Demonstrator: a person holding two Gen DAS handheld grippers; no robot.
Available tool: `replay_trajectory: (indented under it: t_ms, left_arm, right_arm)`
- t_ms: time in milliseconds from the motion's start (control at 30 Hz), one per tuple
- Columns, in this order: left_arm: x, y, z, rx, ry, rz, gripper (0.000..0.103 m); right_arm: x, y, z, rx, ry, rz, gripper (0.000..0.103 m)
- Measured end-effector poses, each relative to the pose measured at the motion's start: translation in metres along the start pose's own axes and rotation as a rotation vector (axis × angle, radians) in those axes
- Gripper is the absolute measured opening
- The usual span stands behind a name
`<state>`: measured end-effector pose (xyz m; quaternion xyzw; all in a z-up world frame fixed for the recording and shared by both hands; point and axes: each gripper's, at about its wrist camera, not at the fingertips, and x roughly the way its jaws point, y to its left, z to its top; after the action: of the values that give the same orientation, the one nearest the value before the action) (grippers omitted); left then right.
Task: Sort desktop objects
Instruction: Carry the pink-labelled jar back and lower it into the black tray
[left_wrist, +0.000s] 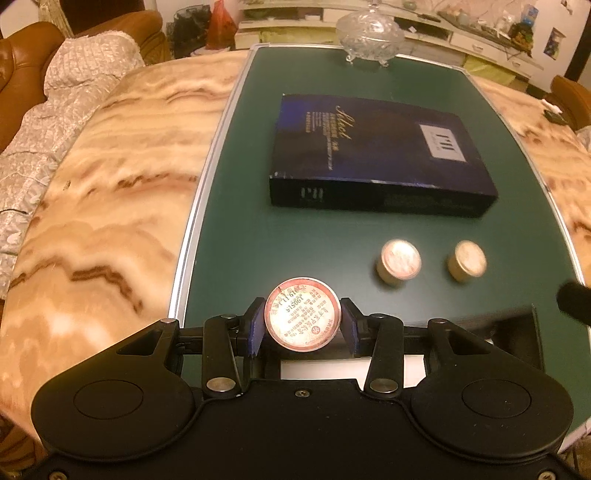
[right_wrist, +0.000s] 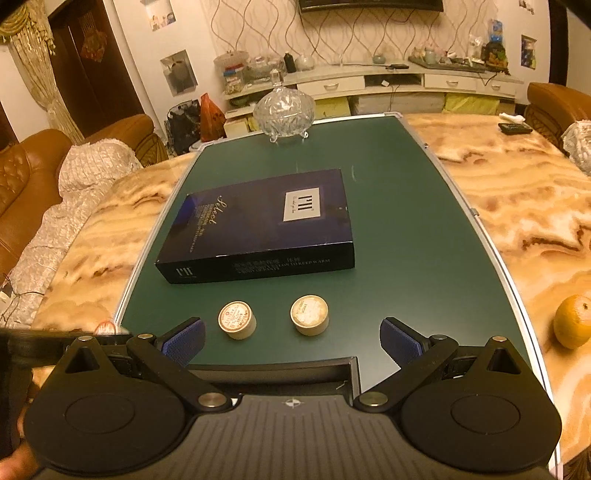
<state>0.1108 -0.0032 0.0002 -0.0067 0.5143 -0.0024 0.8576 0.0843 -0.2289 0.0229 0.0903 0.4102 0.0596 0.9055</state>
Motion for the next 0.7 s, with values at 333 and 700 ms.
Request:
replay_trajectory:
  t_ms: [333, 700]
  left_arm:
    - [-0.015, -0.011, -0.042, 0.038, 0.005, -0.002, 0.041]
    - [0.011, -0.011, -0.059, 0.033, 0.064, 0.021, 0.041]
  right_arm:
    - [-0.017, 0.0, -0.011, -0.001, -0.01, 0.003, 0.103]
    - [-0.015, -0.007, -0.016, 0.01, -0.002, 0.005, 0.103]
